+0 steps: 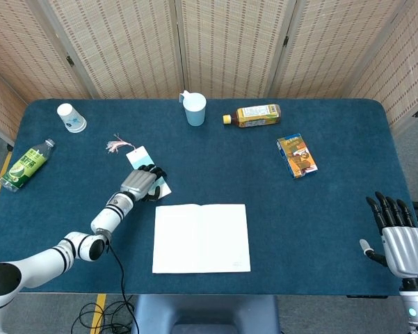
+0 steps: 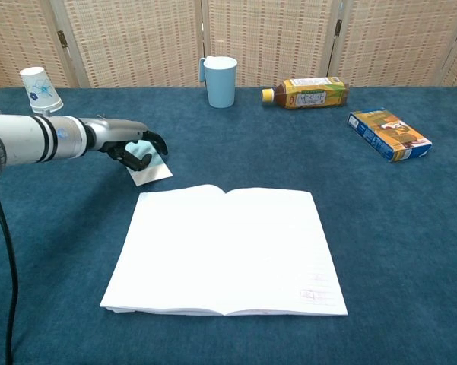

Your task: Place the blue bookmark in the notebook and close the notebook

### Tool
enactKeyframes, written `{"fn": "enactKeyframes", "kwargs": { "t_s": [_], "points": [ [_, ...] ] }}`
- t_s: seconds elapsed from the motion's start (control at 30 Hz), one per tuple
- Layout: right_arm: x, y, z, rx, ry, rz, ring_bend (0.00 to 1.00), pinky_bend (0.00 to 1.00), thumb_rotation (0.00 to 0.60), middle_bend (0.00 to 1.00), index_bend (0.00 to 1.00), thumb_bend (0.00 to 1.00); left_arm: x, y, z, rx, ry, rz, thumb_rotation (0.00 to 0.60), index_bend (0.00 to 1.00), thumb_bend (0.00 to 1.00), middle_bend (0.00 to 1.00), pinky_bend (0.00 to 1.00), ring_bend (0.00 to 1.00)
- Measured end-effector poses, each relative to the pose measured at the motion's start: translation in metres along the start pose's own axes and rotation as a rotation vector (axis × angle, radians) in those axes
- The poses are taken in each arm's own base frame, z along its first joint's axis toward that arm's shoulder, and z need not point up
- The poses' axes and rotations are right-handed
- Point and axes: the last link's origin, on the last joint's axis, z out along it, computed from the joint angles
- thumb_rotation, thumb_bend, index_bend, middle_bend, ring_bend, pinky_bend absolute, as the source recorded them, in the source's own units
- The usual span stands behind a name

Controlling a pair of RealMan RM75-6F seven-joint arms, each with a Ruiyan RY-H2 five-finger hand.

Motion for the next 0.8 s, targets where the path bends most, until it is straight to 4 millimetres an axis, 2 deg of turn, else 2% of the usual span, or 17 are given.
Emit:
{"fn": "enactKeyframes", "kwargs": {
  "t_s": [0.17,0.33,0.57,0.8],
  "points": [
    [0.0,0.001,-0.001,-0.005,0.002,0.004,0.0,0.0,0.6,0.02,0.0,0.21,-0.001,-0.003,0.003,0.02,0.003,0.015,0.365,0.21,0.71,0.15,0.12,0.01],
    [-0.001,0.003,-0.002,-0.01,0.002,0.005,0.0,0.0,0.6,0.02,0.0,0.21,-0.002,-0.009,0.003,0.054,0.003,0.041,0.299,0.21,0.71,0.15,0.12,0.01],
    [-0.001,0.002,-0.002,-0.004,0.001,0.008,0.0,0.0,0.6,0.02,0.0,0.21,-0.001,-0.017,-0.003,0.098,0.005,0.058,0.276,0.22,0.71,0.16,0.11,0.01],
    [0.001,0.002,-0.005,0.002,0.015,0.014,0.0,0.0,0.6,0.02,0.0,0.21,0.001,-0.027,-0.019,0.175,-0.007,0.046,0.258,0.23,0.71,0.17,0.11,0.01]
  ]
}}
